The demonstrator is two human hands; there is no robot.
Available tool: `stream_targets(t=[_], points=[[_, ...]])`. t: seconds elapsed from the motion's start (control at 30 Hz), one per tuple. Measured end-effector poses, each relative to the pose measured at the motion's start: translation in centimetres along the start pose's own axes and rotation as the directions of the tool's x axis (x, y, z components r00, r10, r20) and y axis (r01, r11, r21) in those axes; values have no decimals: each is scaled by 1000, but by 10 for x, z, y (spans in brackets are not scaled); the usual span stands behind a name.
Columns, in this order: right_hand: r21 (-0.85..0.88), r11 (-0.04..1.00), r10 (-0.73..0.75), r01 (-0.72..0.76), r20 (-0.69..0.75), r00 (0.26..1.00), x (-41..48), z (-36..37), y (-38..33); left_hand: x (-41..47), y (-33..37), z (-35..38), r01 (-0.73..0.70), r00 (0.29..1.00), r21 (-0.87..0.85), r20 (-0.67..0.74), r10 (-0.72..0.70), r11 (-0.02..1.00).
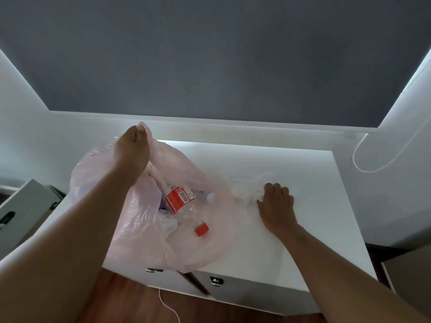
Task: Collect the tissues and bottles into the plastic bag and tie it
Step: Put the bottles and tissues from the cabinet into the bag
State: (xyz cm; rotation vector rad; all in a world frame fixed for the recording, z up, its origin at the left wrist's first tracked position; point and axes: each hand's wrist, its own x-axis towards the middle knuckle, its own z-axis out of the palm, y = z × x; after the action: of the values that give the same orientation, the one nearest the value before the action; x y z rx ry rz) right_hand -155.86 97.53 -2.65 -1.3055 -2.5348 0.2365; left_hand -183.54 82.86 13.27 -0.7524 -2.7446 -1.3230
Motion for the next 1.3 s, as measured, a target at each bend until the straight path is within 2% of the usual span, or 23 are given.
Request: stream_targets(t=[0.1,0.2,0.27,0.4,0.53,0.63,0.7,0.77,0.83,0.9,0.97,1.03,1.1,1.13,1.17,1.23,1.3], points=[[109,991,-63,78,-135,989,-4,-14,-6,2,7,-8,-5,1000,5,-1,5,1000],[149,949,-225,278,-298,928,-18,-31,-28,1,12,-19,-14,1000,12,23,14,1000],[188,918,-265,350,-366,892,-28,-41,-50,0,12,-30,-24,999,5,32,24,1000],[252,859,-324,446,-408,854,-54,-52,-110,-6,7,-56,-56,993,-16,99,57,998],[241,858,-393,454,-262,881,-71,-55,-181,-16,-5,-86,-85,980,-32,177,89,996],[239,909,-330,342,-90,940,-65,-62,-227,-26,-19,-109,-138,969,-10,207,138,990],[254,927,-300,276,61,952,-57,-62,-247,-31,-26,-122,-148,970,-17,195,148,989],[266,916,-370,299,276,887,-51,-60,-257,-33,-29,-131,-116,975,-30,186,119,993],[247,896,-439,369,362,822,-51,-58,-258,-34,-30,-134,-93,978,-29,183,96,995],[303,863,-487,404,292,823,-53,-60,-252,-34,-31,-133,-92,979,-32,179,96,995],[317,828,-528,463,160,834,-54,-66,-241,-33,-30,-130,-82,981,-41,172,88,996],[239,793,-574,561,-17,819,-56,-73,-226,-31,-28,-123,-78,983,-52,161,86,996],[135,747,-613,651,-240,753,-54,-79,-206,-29,-24,-115,-80,985,-49,148,86,996],[80,746,-600,661,-348,720,-51,-78,-193,-28,-23,-111,-83,985,-41,147,88,996],[47,776,-557,629,-415,719,-44,-75,-177,-26,-22,-106,-85,985,-31,151,89,996],[33,878,-426,478,-400,811,-29,-68,-141,-23,-20,-98,-84,985,-8,152,85,996],[-41,936,-346,348,-276,897,-16,-57,-103,-20,-20,-91,-70,988,12,139,68,997]])
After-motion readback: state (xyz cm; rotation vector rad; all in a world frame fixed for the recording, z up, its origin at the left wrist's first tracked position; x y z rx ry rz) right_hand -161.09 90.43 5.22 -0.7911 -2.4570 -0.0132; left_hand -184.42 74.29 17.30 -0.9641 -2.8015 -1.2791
